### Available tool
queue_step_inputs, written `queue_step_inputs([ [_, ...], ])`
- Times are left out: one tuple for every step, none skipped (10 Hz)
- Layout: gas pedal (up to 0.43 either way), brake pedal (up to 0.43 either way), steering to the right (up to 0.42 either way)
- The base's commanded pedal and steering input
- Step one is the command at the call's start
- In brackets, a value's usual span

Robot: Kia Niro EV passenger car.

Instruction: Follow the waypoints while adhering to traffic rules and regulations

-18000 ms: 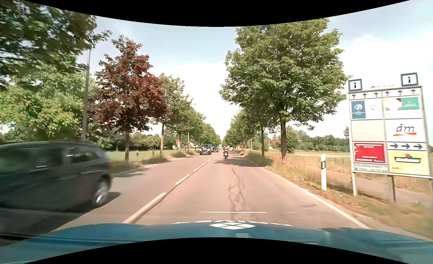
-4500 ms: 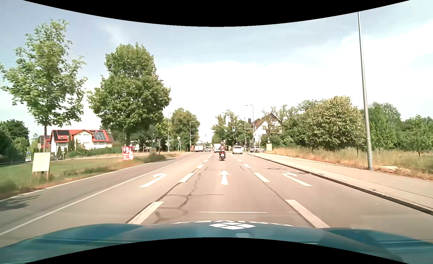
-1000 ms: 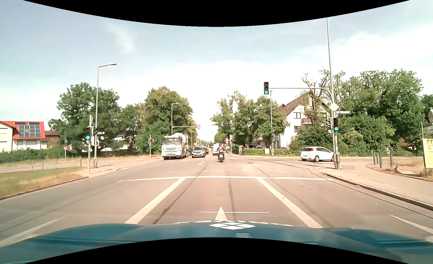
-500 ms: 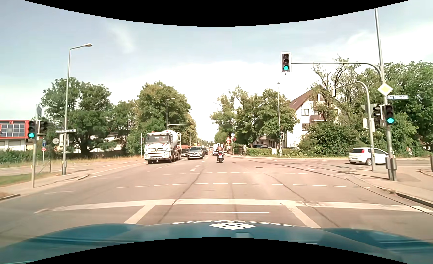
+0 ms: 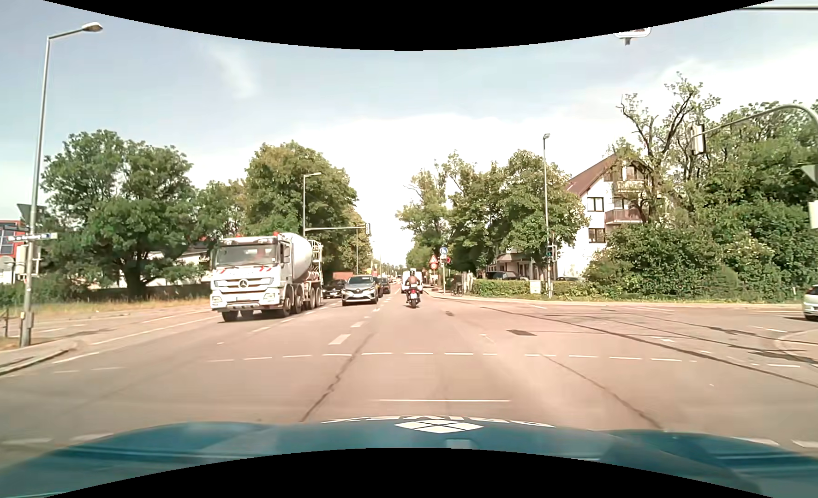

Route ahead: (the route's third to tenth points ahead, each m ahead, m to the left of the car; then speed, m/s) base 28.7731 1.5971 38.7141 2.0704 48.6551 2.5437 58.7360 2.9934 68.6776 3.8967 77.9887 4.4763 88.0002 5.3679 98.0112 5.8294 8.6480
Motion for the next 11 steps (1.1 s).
queue_step_inputs([
  [0.0,0.0,-0.007],
  [0.0,0.0,-0.007],
  [0.0,0.0,-0.007],
  [0.0,0.0,-0.007],
  [0.0,0.0,-0.007],
  [0.0,0.0,-0.007],
  [0.0,0.0,-0.007],
  [0.0,0.0,-0.005],
  [0.0,0.0,-0.004],
  [0.008,0.0,-0.005],
  [0.02,0.0,-0.005],
])
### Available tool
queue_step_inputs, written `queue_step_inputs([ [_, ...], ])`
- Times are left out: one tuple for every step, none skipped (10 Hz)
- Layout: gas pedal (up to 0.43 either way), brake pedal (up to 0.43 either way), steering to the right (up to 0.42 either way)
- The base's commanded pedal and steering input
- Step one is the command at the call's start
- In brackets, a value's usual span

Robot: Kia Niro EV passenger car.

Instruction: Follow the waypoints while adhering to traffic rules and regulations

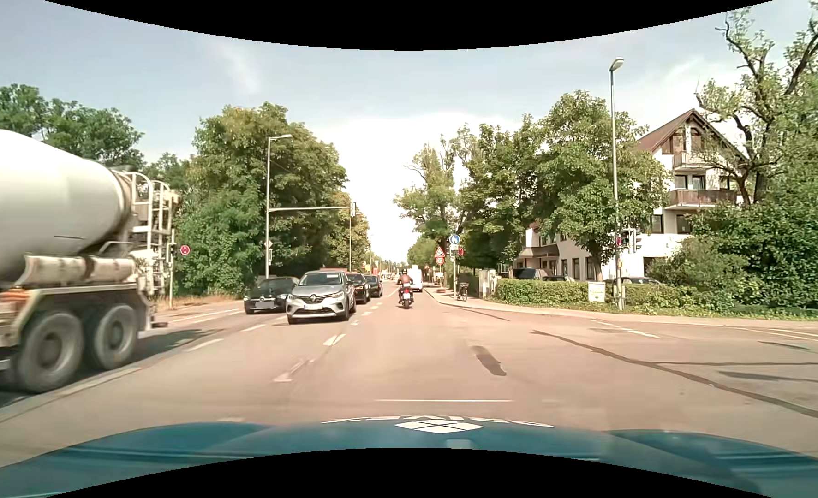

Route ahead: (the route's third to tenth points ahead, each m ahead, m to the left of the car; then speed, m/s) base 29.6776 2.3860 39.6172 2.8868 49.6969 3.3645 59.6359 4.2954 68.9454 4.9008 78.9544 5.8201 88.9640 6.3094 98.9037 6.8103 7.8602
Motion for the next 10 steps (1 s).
queue_step_inputs([
  [0.02,0.0,-0.005],
  [0.028,0.0,-0.005],
  [0.028,0.0,-0.005],
  [0.028,0.0,-0.005],
  [0.028,0.0,-0.005],
  [0.028,0.0,-0.005],
  [0.028,0.0,-0.005],
  [0.02,0.0,-0.006],
  [0.0,0.0,-0.007],
  [0.0,0.0,-0.007],
])
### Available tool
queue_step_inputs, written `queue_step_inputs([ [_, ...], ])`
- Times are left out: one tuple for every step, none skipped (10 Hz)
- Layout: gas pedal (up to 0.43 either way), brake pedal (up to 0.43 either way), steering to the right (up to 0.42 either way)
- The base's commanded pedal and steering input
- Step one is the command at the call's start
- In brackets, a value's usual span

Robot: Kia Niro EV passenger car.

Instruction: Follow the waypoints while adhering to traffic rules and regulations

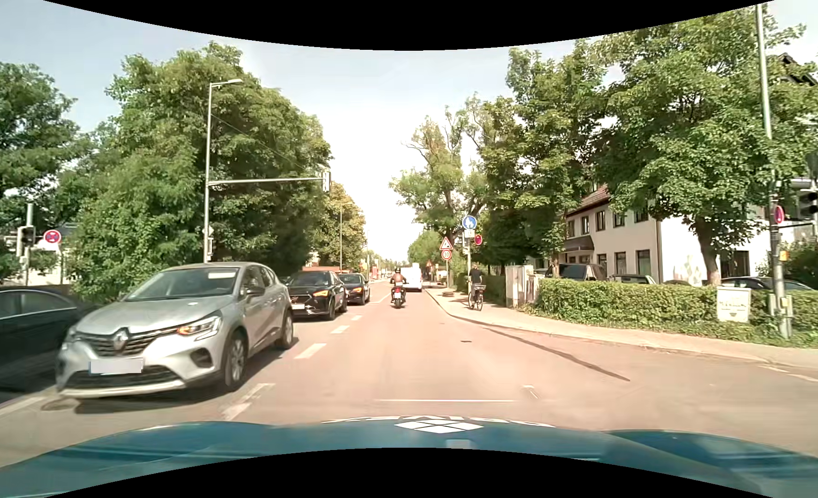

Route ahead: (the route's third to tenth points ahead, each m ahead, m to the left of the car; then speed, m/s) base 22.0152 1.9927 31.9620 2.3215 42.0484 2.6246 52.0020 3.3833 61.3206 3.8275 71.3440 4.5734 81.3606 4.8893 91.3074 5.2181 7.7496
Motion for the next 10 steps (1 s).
queue_step_inputs([
  [0.0,0.0,-0.01],
  [0.0,0.0,-0.025],
  [0.0,0.0,-0.029],
  [0.0,0.0,-0.028],
  [0.0,0.0,-0.026],
  [0.0,0.0,-0.025],
  [0.0,0.0,-0.025],
  [0.0,0.0,-0.025],
  [0.0,0.0,-0.023],
  [0.0,0.0,-0.019],
])
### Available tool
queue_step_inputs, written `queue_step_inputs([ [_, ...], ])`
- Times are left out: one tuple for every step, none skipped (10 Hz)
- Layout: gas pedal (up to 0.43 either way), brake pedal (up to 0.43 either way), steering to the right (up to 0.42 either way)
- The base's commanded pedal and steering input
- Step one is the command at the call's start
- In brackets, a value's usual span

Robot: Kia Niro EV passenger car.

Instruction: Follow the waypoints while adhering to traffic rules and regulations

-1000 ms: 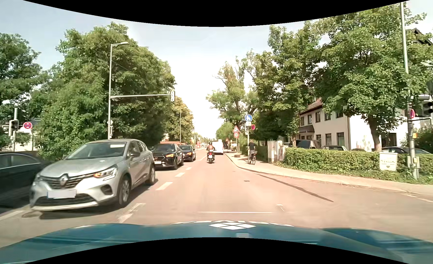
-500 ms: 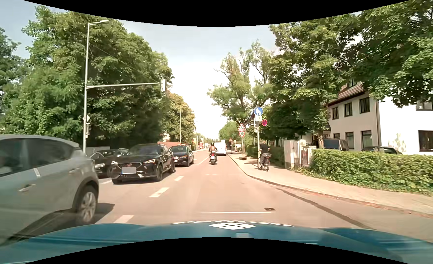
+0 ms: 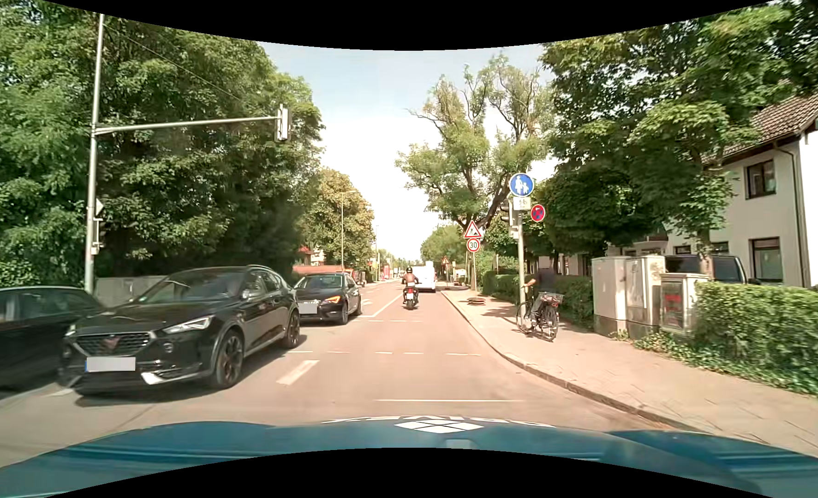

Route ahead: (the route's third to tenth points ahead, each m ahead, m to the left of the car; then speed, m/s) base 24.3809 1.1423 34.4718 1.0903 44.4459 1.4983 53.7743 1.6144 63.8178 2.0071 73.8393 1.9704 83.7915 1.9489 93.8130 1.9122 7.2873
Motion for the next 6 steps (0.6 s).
queue_step_inputs([
  [0.0,0.0,-0.018],
  [0.0,0.0,-0.019],
  [0.0,0.0,-0.017],
  [0.0,0.0,-0.015],
  [0.0,0.0,-0.014],
  [0.0,0.0,-0.013],
])
